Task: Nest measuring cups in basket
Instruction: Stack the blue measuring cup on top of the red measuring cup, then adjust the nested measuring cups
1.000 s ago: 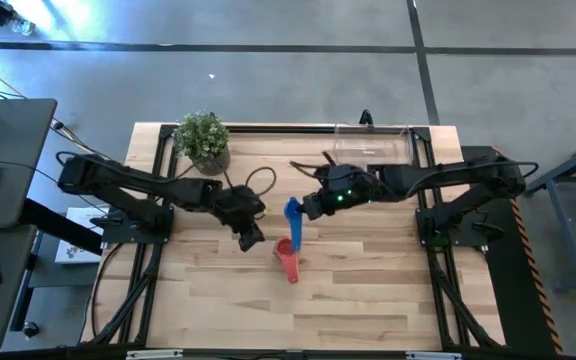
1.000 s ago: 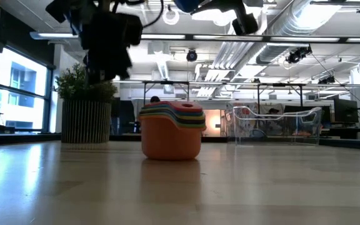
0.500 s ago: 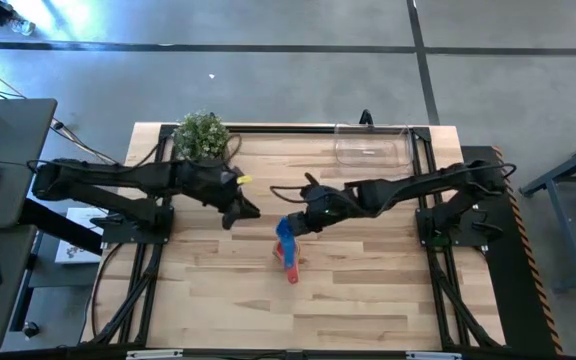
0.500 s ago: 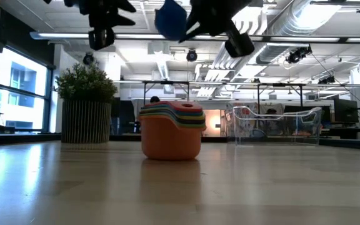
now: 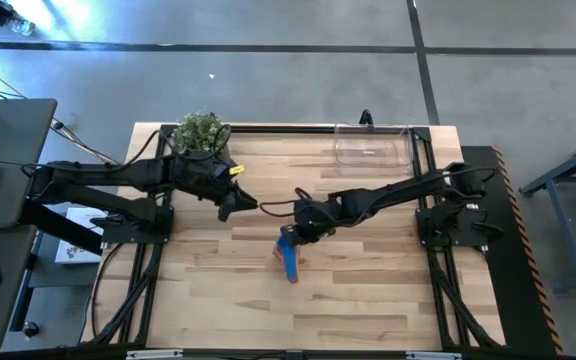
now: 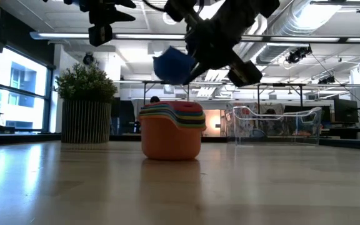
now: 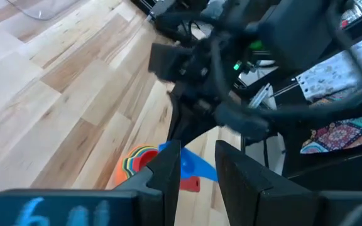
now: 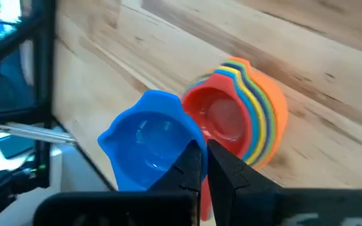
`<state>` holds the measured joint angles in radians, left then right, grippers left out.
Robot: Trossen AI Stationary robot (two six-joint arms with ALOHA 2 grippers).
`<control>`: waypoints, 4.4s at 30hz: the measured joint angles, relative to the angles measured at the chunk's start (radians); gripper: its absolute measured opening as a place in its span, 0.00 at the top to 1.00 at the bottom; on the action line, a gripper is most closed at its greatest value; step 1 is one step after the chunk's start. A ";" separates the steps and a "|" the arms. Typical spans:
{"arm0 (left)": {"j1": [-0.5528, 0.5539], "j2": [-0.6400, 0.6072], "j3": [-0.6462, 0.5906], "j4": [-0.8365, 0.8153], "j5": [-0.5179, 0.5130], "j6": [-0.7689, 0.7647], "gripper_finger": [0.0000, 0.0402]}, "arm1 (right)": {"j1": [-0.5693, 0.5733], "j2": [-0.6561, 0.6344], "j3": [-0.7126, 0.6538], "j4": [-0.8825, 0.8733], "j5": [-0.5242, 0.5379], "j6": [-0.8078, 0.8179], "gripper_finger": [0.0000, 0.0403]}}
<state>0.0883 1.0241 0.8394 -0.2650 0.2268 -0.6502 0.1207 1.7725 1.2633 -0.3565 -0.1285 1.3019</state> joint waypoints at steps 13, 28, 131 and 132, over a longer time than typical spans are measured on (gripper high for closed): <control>0.001 0.000 0.000 0.000 -0.029 0.006 0.78 | 0.000 0.067 0.000 -0.005 -0.041 0.011 1.00; 0.001 0.000 0.000 0.000 -0.029 0.008 0.78 | -0.010 0.085 0.000 -0.015 -0.041 0.003 0.92; -0.323 -0.834 -0.642 0.227 -0.420 0.418 0.78 | 0.071 -0.340 0.000 -0.005 0.461 0.115 0.81; -0.323 -0.854 -0.655 0.222 -0.429 0.418 0.78 | 0.071 -0.340 0.000 -0.005 0.461 0.115 0.81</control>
<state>-0.2352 0.1697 0.1849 -0.0426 -0.2022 -0.2317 0.1917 1.4322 1.2633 -0.3611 0.3321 1.4169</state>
